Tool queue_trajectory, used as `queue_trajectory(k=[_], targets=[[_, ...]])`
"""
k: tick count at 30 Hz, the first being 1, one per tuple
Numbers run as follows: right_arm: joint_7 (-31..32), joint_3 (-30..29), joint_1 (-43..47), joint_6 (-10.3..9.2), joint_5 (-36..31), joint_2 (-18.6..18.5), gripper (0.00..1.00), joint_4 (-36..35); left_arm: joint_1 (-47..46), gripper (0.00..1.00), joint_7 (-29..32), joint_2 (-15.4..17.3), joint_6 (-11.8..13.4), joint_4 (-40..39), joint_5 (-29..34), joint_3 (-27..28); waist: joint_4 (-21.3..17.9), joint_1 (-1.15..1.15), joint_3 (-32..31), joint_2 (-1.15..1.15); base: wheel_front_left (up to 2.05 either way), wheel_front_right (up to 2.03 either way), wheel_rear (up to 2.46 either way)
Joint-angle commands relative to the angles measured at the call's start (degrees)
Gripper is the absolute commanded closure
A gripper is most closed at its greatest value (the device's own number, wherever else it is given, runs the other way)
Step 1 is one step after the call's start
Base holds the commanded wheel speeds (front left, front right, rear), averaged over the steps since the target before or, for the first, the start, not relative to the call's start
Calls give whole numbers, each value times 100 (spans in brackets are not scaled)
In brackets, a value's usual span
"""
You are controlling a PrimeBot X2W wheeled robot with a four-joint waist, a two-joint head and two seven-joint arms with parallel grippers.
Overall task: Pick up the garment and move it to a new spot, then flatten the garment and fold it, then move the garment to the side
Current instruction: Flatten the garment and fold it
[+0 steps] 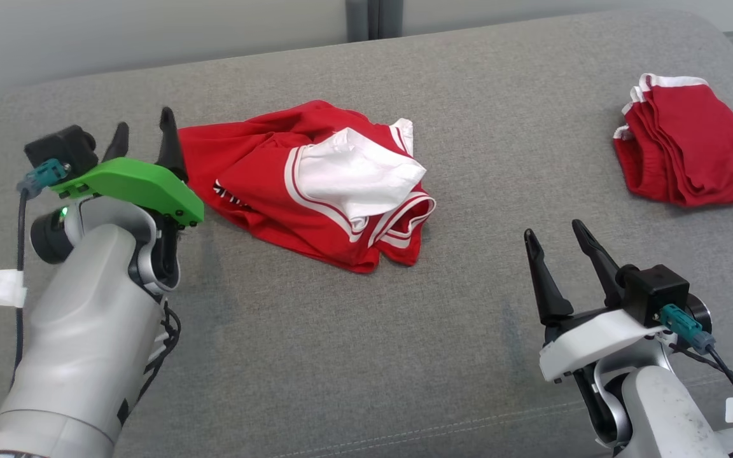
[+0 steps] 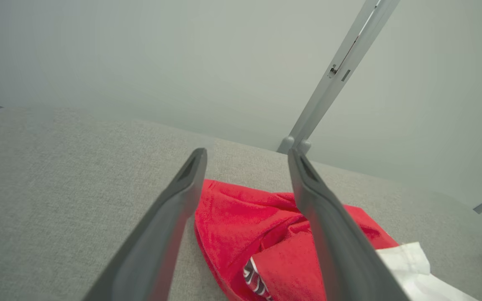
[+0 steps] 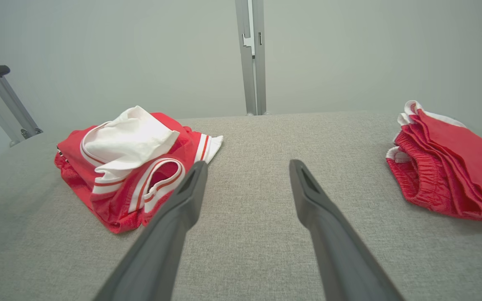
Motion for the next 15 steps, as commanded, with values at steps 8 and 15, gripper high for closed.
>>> queue_trajectory(k=[8,15], targets=[[120,-2,82,-9,-72,-5,0,-57,1394,0,-31,-10,-107,-2206,1601,1161,434,0,-188,0,0,0,0],[523,135,-130,-9,56,-6,0,-28,2686,0,-32,-324,-228,-3481,2706,1732,718,0,-284,0,0,0,0]])
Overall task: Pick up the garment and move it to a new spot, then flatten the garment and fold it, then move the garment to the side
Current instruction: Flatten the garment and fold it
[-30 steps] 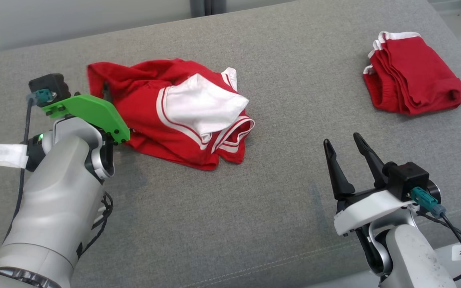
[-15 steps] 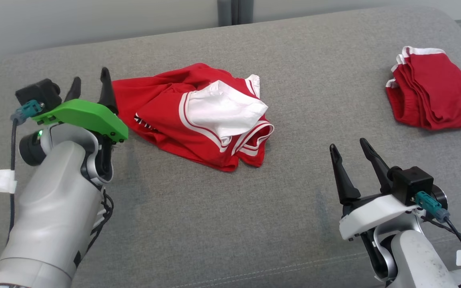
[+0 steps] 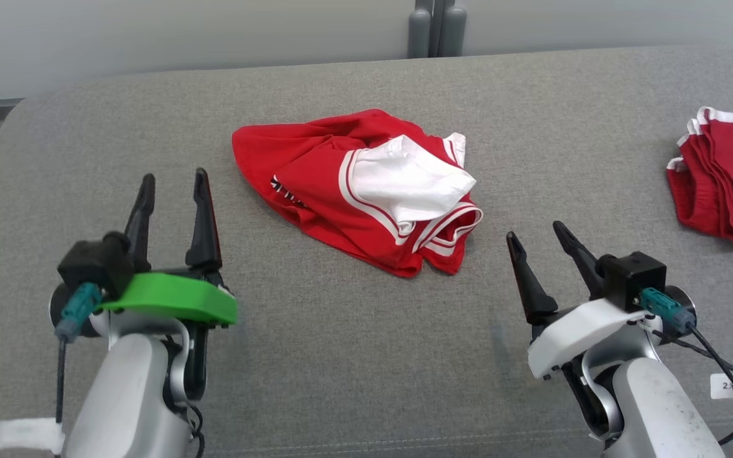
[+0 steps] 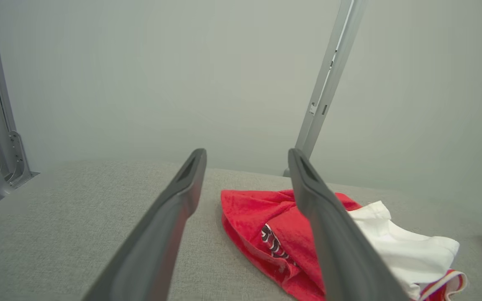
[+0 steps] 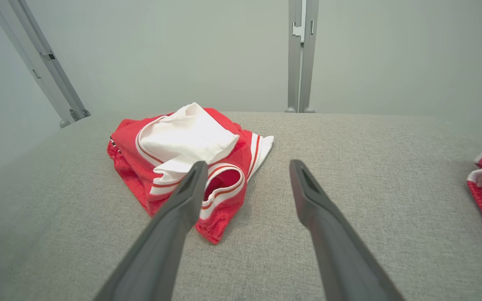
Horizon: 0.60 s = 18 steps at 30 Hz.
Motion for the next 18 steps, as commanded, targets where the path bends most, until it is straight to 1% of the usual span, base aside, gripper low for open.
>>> queue_trajectory(k=[1,4,6,8,11,14,18], targets=[[90,15,-74,-9,13,-8,0,13,203,0,0,-39,-45,-104,109,46,116,0,-75,0,0,0,0],[451,99,-220,-9,121,-7,0,53,648,0,0,-137,-132,-390,418,97,214,0,-112,0,0,0,0],[695,193,-355,-9,287,-8,0,74,874,0,0,-162,-200,-566,613,104,254,0,-121,0,0,0,0],[995,255,-474,-9,317,-9,0,143,1101,0,0,-179,-234,-726,793,102,295,0,-132,0,0,0,0],[1420,199,-705,-9,291,-12,0,266,1361,0,0,-195,-277,-909,1017,81,377,0,-132,0,0,0,0],[1706,95,-946,-5,162,-9,0,374,1542,0,0,-179,-298,-969,1163,49,462,0,-123,0,0,0,0],[2006,-118,-1283,-5,64,-7,0,683,1716,0,0,-194,-388,-1029,1279,-17,602,0,-103,0,0,0,0]])
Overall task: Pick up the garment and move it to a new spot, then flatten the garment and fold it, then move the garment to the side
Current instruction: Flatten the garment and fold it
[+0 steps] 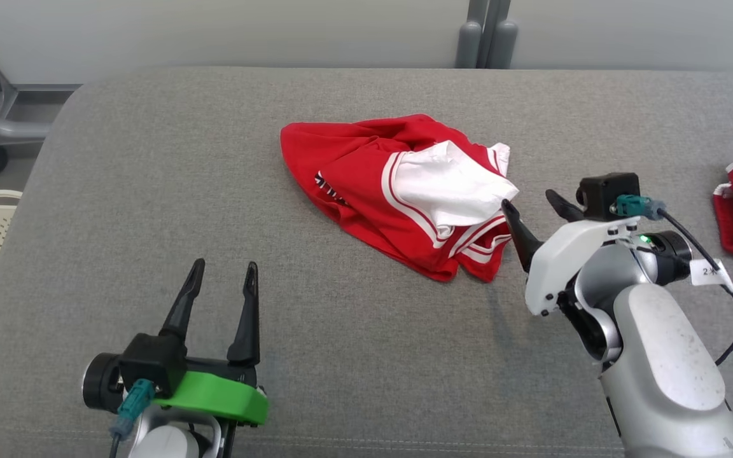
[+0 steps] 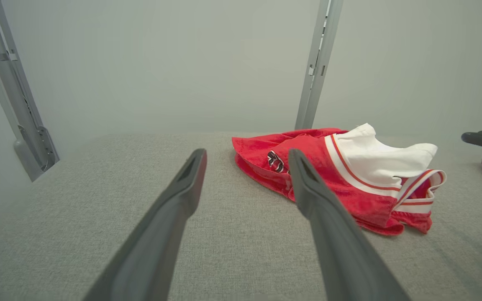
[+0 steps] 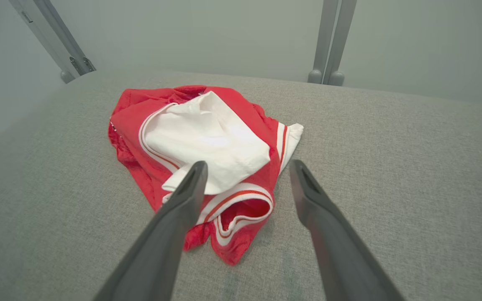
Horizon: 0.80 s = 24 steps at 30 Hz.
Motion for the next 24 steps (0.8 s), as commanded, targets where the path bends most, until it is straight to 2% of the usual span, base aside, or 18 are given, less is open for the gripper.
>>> queue_trajectory(k=[1,10,16,17,18,19,20,21,24], targets=[[155,-90,-220,-1,-42,-5,0,216,124,0,-1,9,-51,-50,104,-50,128,0,24,0,0,0,0],[430,-321,-835,-1,-457,-10,0,1057,181,0,-1,-108,-130,-67,174,-155,450,0,139,0,0,0,0],[349,-396,-1061,-1,-535,-10,0,1589,78,0,-2,-185,-171,-58,221,-200,617,0,202,0,0,0,0],[330,-398,-1105,-1,-540,-14,16,1728,92,0,-2,-199,-172,-63,239,-181,637,0,216,0,0,0,0],[312,-406,-1131,-1,-542,-13,49,1782,98,0,-2,-206,-176,-66,246,-165,642,0,227,0,0,0,0],[293,-410,-1157,-1,-544,-13,65,1820,99,0,-2,-213,-184,-66,248,-154,646,0,236,0,0,0,0],[259,-410,-1185,-1,-547,-11,86,1847,97,0,-2,-219,-185,-62,244,-134,648,0,246,0,0,0,0],[222,-394,-1202,-1,-548,-11,100,1869,91,0,-2,-223,-179,-58,248,-117,647,0,255,0,0,0,0],[97,-381,-1223,-1,-575,-14,100,1887,78,0,-2,-237,-186,-45,256,-64,621,0,260,0,0,0,0]])
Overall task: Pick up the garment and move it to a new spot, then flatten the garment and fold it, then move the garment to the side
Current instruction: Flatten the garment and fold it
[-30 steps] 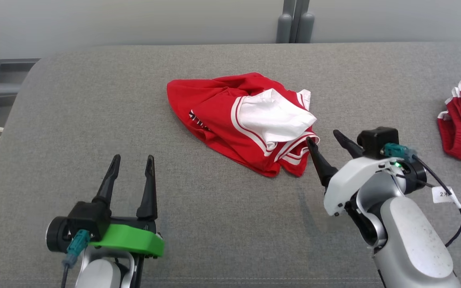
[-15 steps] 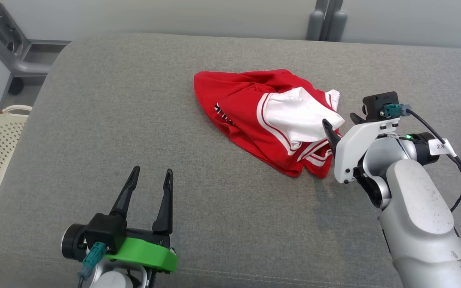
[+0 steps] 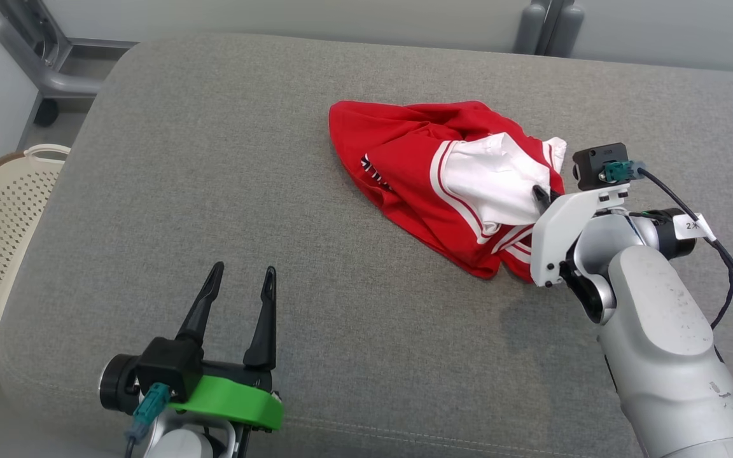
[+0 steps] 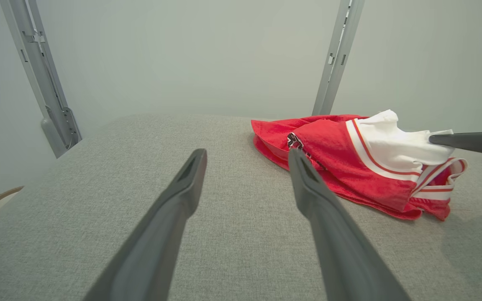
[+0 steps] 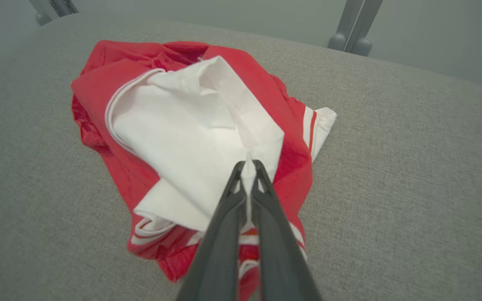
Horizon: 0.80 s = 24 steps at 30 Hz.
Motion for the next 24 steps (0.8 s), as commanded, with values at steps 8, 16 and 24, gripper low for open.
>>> queue_trajectory(k=[8,16,24], targets=[[-351,-484,-199,-2,-140,-21,100,-536,-61,0,-2,-36,-31,47,69,116,-206,0,-51,0,0,0,0],[-70,-1596,-52,-1,-1078,-76,100,-1465,40,0,-2,-55,-82,103,85,87,-379,0,-133,0,0,0,0],[83,-2331,129,-1,-1691,-419,100,-1818,80,0,-2,-67,-122,125,101,72,-401,0,-167,0,0,0,0]])
